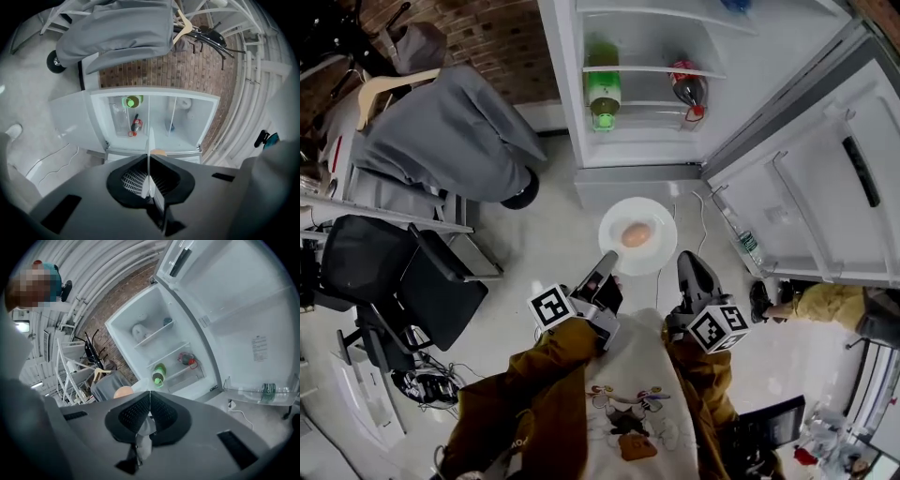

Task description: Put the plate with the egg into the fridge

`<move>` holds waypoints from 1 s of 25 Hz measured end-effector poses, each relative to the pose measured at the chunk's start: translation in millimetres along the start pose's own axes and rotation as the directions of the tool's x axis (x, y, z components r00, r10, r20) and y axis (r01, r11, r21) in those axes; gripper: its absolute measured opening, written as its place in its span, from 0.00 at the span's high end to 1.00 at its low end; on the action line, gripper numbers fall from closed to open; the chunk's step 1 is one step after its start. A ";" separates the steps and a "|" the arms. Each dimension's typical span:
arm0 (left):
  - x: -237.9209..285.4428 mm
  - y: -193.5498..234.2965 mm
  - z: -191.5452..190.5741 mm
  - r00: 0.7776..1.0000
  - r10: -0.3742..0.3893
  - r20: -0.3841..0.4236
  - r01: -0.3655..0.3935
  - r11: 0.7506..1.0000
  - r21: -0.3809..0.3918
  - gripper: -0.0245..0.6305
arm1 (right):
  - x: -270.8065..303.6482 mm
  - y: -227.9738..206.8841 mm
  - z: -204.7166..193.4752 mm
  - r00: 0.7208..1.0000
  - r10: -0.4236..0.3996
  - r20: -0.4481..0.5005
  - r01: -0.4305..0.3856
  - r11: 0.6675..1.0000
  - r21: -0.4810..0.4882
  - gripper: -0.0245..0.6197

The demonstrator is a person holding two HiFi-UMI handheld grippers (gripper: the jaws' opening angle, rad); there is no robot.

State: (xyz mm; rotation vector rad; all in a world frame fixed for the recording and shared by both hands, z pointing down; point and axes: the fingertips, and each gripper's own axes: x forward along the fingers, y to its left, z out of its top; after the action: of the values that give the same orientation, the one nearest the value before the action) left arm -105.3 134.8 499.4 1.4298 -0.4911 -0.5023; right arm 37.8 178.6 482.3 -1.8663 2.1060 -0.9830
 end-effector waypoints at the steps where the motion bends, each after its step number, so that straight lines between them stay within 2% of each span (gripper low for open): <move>1: 0.4 1.0 5.3 1.000 0.005 -0.008 -0.005 1.000 -0.003 0.93 | 4.5 4.1 -2.8 1.000 -0.007 0.000 0.007 1.000 0.006 0.95; 7: 3.8 3.6 27.4 0.997 0.040 -0.068 -0.040 0.999 0.008 0.93 | 3.4 15.0 -6.2 0.996 -0.089 0.011 0.089 0.996 0.002 0.95; 13: 20.2 5.6 27.8 0.995 0.011 -0.099 -0.012 1.000 -0.010 0.93 | -10.8 5.4 0.7 0.986 -0.163 0.024 0.164 0.986 -0.015 0.95; 19: 24.0 2.1 29.9 0.995 -0.002 -0.098 0.000 1.000 -0.020 0.93 | 2.9 10.4 12.1 0.989 -0.143 0.046 0.145 0.989 -0.024 0.95; 25: 32.1 -1.5 35.4 0.997 0.006 -0.083 -0.005 1.000 0.011 0.93 | 19.3 18.8 21.4 0.998 -0.029 0.053 0.029 0.999 0.016 0.95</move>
State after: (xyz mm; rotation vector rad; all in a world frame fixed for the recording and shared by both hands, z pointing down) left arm -100.7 87.2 501.3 1.4529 -0.4318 -0.4351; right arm 29.5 153.0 460.9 -1.8995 2.0419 -0.9420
